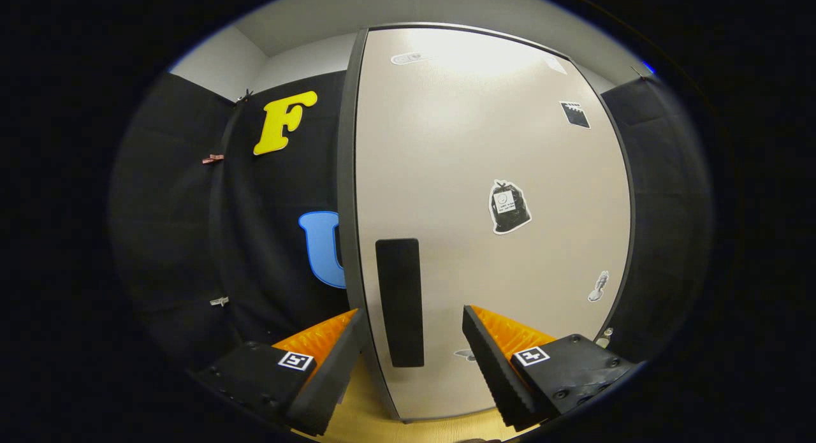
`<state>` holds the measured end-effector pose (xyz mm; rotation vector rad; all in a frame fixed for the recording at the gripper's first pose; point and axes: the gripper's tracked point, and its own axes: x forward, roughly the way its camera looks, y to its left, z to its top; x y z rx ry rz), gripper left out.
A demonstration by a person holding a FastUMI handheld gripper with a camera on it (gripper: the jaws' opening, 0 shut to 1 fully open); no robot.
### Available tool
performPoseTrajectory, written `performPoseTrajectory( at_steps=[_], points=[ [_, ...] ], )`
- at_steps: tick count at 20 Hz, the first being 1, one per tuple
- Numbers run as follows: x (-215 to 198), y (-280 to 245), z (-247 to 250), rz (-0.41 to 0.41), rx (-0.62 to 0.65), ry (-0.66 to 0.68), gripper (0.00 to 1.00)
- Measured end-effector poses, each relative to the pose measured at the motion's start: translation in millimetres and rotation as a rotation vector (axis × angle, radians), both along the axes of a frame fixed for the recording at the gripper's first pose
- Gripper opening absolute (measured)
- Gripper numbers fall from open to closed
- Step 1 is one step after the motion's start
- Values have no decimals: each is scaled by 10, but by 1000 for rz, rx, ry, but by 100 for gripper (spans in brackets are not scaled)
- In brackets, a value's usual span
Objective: Open the shoe cabinet door, grab the shoes and put them into the shoe cabinet, then close the shoe cabinet door.
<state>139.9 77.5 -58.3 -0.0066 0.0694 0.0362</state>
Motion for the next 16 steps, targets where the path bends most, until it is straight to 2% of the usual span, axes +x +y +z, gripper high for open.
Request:
performPoseTrajectory(
  at_steps=[3, 6, 8, 10, 12, 14, 16],
  points=[
    [131, 0, -65, -12, 14, 11, 98],
    [204, -26, -132, -32, 7, 28, 77],
    [207, 0, -121, -29, 4, 23, 76],
    [216, 11, -107, -31, -3, 7, 57],
    [207, 76, -127, -11, -2, 12, 55],
    [201, 64, -110, -22, -19, 2, 39],
    [204, 66, -114, -26, -20, 7, 36]
  ],
)
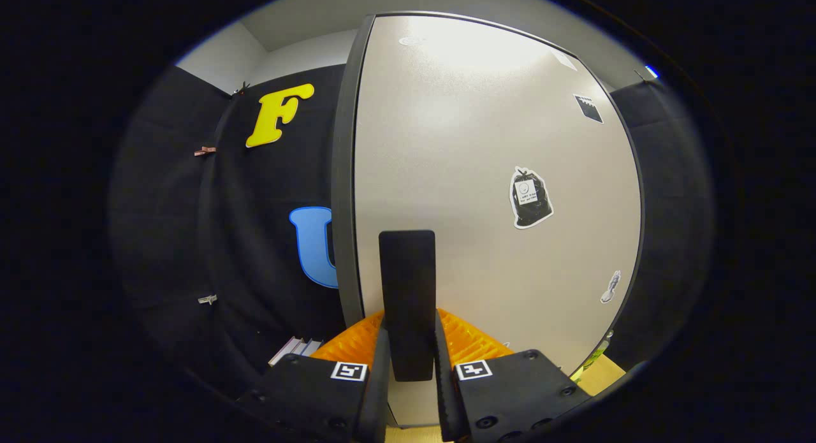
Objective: Open the shoe cabinet door, grab the shoes and put them into the shoe cabinet, then close the shoe cabinet door.
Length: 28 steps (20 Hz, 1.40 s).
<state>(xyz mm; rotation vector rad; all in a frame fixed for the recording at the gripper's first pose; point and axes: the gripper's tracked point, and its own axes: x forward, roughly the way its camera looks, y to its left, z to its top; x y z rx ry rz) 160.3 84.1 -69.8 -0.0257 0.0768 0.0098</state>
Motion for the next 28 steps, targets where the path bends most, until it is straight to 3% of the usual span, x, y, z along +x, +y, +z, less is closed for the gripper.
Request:
performPoseTrajectory(
  at_steps=[2, 19, 28],
  points=[
    [-10, -1, 0, -1, -8, 6, 31],
    [-562, -46, 110, 90, 16, 51, 31],
    [-1043, -294, 180, 222, 16, 63, 30]
  ],
)
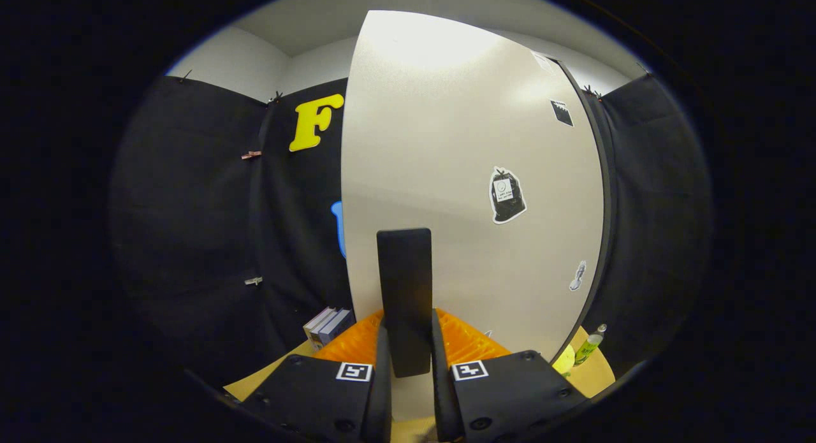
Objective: Open the shoe cabinet door, grab the shoes and put them into the shoe cabinet, then close the shoe cabinet door.
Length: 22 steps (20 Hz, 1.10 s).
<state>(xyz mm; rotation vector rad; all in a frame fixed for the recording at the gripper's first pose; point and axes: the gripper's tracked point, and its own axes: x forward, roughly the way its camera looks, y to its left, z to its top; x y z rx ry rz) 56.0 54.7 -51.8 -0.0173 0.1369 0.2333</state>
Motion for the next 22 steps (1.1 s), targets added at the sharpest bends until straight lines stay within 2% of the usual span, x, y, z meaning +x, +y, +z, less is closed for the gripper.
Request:
performPoseTrajectory(
  at_steps=[9, 15, 22],
  points=[
    [-501, -437, 78, 91, 44, 34, 31],
    [-633, -613, 126, 108, 52, 35, 30],
    [-642, -739, 132, 88, 48, 27, 30]
  ],
)
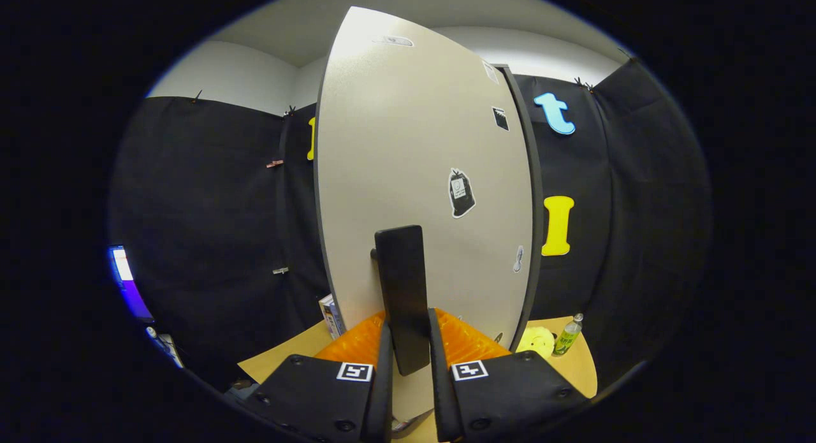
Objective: Open the shoe cabinet door, grab the shoes and put them into the shoe cabinet, then close the shoe cabinet door.
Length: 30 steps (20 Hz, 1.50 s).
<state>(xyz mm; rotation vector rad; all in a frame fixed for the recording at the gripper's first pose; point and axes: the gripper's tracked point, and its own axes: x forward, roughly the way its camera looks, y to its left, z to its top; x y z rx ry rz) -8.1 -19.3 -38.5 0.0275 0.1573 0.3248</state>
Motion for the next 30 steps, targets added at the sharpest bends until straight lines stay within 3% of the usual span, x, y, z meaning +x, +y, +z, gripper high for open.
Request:
performPoseTrajectory(
  at_steps=[9, 16, 25, 30],
  points=[
    [-39, -199, 21, -91, 19, 4, 30],
    [21, -370, 133, -161, 11, -71, 29],
    [-253, -678, 378, -277, 15, -125, 29],
    [-361, -711, 330, -282, 1, -134, 29]
  ],
)
